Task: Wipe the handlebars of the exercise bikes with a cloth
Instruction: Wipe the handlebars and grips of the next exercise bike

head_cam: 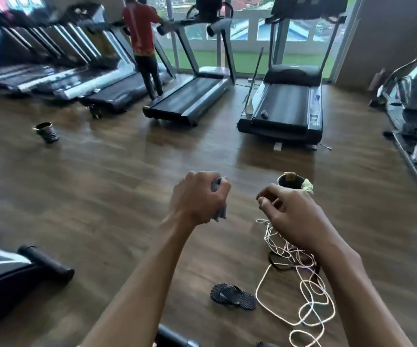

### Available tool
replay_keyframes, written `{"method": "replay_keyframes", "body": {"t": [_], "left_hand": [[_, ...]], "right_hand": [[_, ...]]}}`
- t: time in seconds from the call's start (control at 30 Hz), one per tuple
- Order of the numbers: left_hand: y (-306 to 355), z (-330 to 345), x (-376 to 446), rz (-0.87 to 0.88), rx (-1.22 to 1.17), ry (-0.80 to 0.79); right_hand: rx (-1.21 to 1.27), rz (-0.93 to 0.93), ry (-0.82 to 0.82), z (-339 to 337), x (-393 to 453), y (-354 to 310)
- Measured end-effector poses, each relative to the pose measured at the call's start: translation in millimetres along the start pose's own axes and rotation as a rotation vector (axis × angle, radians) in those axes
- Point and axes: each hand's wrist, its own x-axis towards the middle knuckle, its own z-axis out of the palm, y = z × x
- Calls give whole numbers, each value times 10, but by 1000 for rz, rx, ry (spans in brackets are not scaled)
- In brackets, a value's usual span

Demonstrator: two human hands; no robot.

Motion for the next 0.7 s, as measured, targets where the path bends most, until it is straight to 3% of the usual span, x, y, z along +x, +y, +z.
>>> {"method": "replay_keyframes", "body": {"t": [0.23,0.37,0.7], "left_hand": [[-553,291,1430,-101,141,113],[-995,335,2141,-236,69,200],[-2217,-285,3052,-614,223,408]], "right_hand": [[2,-157,-73,109,1940,211],[-7,-280,-163,223,3075,134],[13,-719,-417,1178,5200,-949]]}}
